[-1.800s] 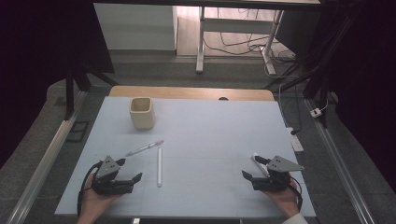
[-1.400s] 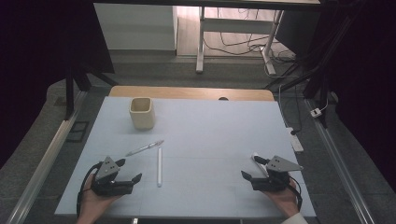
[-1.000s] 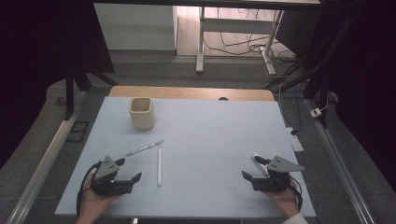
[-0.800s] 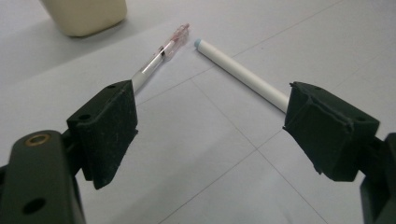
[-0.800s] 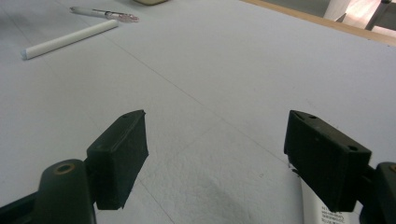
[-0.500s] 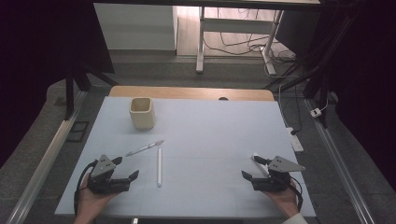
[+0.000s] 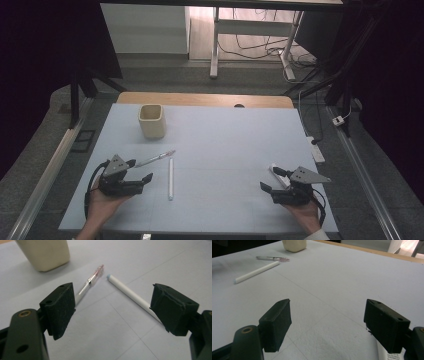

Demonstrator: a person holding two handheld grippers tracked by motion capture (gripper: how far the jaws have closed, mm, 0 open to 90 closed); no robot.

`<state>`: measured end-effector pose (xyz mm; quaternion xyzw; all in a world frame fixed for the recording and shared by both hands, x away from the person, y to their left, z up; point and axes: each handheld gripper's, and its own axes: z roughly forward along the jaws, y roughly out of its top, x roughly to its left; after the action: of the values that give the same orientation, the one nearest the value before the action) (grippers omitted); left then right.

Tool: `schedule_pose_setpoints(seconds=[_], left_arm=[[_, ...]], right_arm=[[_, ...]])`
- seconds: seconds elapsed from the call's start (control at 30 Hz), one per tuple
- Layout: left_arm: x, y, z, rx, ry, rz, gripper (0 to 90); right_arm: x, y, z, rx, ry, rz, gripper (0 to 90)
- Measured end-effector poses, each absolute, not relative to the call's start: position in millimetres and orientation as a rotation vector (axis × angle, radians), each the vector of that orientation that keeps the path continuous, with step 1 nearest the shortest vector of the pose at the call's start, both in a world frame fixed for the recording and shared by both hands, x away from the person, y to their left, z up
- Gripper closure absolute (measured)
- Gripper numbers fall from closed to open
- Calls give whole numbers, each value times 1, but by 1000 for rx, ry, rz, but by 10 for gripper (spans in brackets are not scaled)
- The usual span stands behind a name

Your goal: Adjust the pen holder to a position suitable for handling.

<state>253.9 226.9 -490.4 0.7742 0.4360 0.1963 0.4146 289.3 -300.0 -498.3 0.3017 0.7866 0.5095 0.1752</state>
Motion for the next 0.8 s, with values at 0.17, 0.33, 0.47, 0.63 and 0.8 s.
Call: schedule_pose_setpoints(seconds=[0.17,0.33,0.47,0.63,0.8], left_arm=[[263,226,-485,1936,1102,514,206],[275,229,-482,1940,1109,512,220],[289,236,-482,1939,1149,540,225],[301,242,-477,1911,1184,550,229],[311,249,-472,1896,1190,562,243]], right_arm=[[288,-298,-499,857,2229,1430,220],[284,-293,-500,892,2229,1453,224],[286,-290,-502,913,2222,1442,225],[286,-283,-505,928,2228,1443,225],[283,-267,-505,888,2249,1432,227]])
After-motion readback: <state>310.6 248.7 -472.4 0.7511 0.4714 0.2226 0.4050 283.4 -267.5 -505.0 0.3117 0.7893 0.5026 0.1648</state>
